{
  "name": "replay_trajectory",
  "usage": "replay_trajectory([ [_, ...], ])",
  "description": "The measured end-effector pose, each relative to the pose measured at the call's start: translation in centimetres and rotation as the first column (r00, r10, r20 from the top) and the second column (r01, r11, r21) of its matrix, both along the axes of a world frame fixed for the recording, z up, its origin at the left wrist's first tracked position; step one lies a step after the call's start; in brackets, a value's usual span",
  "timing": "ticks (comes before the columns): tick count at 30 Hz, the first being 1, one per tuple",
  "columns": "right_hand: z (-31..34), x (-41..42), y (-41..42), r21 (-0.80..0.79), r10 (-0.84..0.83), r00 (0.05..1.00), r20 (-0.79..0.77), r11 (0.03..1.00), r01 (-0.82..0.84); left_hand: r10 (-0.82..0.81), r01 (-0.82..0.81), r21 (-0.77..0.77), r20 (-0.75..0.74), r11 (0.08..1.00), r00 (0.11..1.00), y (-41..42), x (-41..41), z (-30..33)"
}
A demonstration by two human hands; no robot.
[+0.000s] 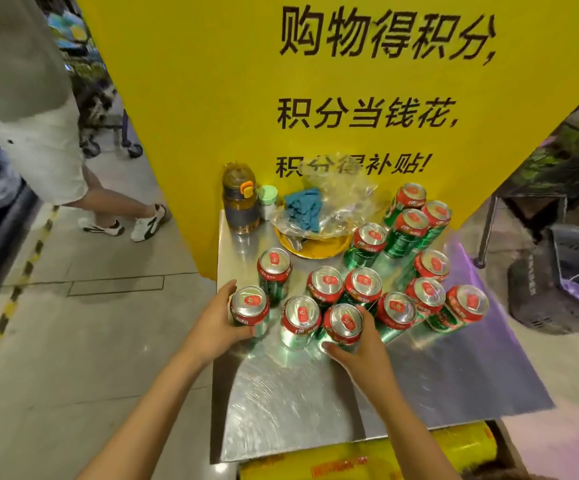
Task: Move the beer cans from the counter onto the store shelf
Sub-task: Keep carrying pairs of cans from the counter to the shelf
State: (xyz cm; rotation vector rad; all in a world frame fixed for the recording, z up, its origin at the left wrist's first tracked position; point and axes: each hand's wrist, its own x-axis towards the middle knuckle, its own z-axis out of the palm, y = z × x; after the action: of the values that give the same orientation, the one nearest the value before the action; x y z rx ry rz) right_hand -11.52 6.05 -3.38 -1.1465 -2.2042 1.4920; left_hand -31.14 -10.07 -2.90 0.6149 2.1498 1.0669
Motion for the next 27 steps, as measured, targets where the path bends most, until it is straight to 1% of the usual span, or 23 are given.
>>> replay_trajectory([
  [5,-0.6,-0.1,0.4,0.024,-0.014,1.0,-0.02,1.0,0.015,0.035,-0.035,0.091,0.002,0.995,0.999,-0.1,0.6,-0.6],
  [9,-0.8,0.2,0.7,0.036,-0.008,1.0,-0.029,0.999,0.009,0.093,-0.089,0.116,-0.029,0.989,0.995,0.0,1.0,-0.7],
  [11,-0.9,0.5,0.7,0.037,-0.006,0.999,-0.035,0.999,0.007,0.137,-0.131,0.115,-0.047,0.985,0.989,-0.2,1.4,-0.8],
  [15,-0.8,1.6,0.1,0.019,-0.036,0.999,-0.031,0.999,0.036,0.248,-0.243,0.143,-0.019,0.959,0.969,-1.4,3.3,-0.3],
  [20,0.1,3.5,-1.7,-0.005,-0.025,0.999,-0.03,1.0,0.025,0.367,-0.379,0.196,0.096,0.905,0.925,-6.0,6.5,0.8],
  [23,0.7,4.2,-3.5,-0.022,-0.016,0.999,-0.042,1.0,0.015,0.404,-0.425,0.215,0.133,0.88,0.905,-9.4,8.0,1.4],
  [27,1.4,4.1,-7.7,-0.02,0.05,0.996,-0.072,0.998,-0.051,0.469,-0.5,0.239,0.179,0.832,0.865,-14.8,9.2,2.3],
])
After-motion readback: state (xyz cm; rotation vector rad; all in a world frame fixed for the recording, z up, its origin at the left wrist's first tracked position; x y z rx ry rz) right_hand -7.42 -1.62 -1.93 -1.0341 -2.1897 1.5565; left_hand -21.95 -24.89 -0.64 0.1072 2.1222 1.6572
